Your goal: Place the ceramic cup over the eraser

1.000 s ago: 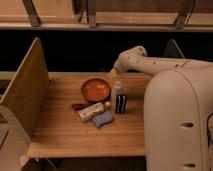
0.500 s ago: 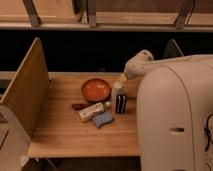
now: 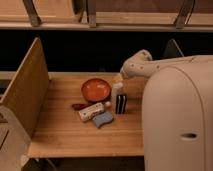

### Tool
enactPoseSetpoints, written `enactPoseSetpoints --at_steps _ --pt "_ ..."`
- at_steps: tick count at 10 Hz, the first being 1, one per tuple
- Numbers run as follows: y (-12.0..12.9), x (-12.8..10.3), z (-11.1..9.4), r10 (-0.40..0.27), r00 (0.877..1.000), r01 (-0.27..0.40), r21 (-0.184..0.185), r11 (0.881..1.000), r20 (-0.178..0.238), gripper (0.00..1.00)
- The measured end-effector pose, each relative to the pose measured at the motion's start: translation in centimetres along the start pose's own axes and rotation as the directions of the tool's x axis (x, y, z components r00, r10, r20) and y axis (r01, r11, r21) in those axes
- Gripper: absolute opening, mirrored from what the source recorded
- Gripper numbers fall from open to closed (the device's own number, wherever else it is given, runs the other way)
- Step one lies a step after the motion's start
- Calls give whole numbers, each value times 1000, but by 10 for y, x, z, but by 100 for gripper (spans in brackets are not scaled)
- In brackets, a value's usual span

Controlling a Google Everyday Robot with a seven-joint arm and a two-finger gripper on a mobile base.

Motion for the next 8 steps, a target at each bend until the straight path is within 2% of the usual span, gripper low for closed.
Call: enactPoseSetpoints --at_steps 1,2,5,6,8 --pt "8 -3 -3 -7 1000 7 -20 1000 9 80" --pt "18 1 -5 -24 1000 24 -47 999 -2 80" --pt "29 24 11 -34 997 27 -102 994 -67 80" --pt "33 24 19 -29 997 19 -127 992 -75 80" --pt "47 5 32 -45 997 33 -179 983 -64 80"
